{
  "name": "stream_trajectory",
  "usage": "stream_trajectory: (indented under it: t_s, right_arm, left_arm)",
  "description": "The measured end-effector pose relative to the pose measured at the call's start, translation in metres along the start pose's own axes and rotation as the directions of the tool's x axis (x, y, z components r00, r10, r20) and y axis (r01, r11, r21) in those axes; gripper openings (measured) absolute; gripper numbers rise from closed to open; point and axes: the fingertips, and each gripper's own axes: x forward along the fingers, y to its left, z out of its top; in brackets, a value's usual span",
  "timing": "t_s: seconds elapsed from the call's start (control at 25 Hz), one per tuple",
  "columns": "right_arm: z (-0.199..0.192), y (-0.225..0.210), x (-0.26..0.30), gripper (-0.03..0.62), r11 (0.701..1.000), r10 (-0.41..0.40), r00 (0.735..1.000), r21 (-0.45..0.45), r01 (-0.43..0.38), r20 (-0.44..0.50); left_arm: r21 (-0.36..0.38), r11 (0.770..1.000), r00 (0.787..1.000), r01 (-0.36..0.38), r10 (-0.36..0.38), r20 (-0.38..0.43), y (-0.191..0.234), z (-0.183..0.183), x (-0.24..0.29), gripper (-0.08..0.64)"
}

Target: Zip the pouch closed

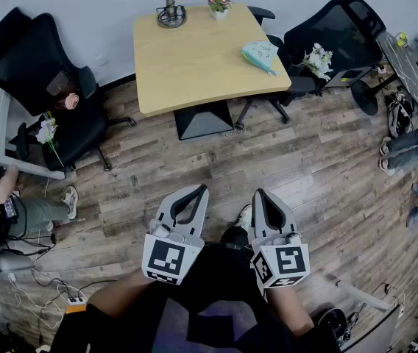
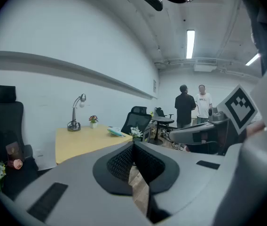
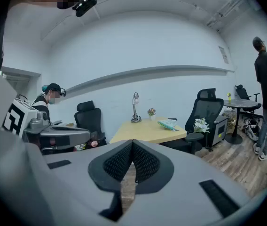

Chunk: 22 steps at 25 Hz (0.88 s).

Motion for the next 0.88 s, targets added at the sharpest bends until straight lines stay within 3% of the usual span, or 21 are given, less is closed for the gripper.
stream_trajectory:
  t_s: [0.48,0.88]
  right_arm:
    - [0.008,-0.006,-0.005,0.014,1.000,-0.009,1.000,0.004,0.009,0.022]
    - [0.031,-0.039,-0.004,0.017,0.999,-0.024,0.998,0.033,0.022,0.054]
  left_arm:
    - [-0.023,1.000,1.000,-0.001,0.000,-0.018,-0.006,0.004,0.001,0.009]
    - [-0.004,1.000,0.999,-0.014,0.014,0.030,-0.015,0.043,0.023,0.012]
